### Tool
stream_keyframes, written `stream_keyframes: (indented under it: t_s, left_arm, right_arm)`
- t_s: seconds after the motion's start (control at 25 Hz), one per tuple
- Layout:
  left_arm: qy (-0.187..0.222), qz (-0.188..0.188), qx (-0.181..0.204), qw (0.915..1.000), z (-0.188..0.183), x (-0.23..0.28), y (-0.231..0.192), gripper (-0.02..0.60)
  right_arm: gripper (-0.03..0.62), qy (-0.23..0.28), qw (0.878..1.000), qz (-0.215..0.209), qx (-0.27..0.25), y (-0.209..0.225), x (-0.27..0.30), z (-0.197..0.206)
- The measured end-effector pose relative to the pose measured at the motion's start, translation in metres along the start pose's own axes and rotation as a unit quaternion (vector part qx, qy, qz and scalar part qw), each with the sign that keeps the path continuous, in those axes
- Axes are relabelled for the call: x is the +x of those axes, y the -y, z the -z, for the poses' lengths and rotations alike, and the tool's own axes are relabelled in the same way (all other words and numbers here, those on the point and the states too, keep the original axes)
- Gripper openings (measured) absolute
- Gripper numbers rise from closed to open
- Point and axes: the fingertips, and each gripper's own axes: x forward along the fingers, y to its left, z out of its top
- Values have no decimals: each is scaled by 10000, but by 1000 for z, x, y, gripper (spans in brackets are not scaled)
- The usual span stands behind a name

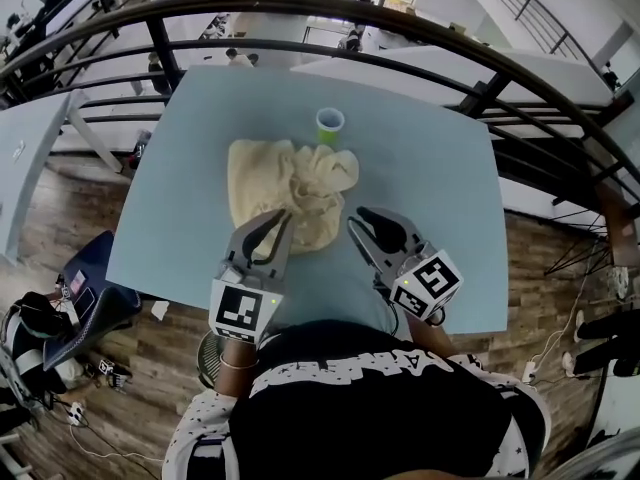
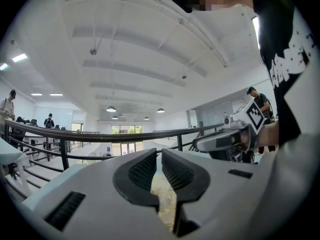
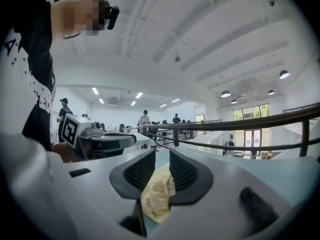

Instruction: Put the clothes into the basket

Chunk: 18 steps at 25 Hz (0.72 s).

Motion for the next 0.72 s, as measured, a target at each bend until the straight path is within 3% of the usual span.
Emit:
stream_keyframes:
  t_s: [0.4,0.52,0.72]
  left_arm:
    - [5,-181,35,9998,1,16,-14,23]
    - [-53,-144,7,9999,6,20,-17,114]
    - [-86,-222,-3,9997,17,24,-28,117]
  right_arm:
    - [75,9,10000,49,-4,27,5,0]
    - [83,-14,9999,91,-62,33,10,-1]
    - [89,58,9999,18,-109,37,19,3]
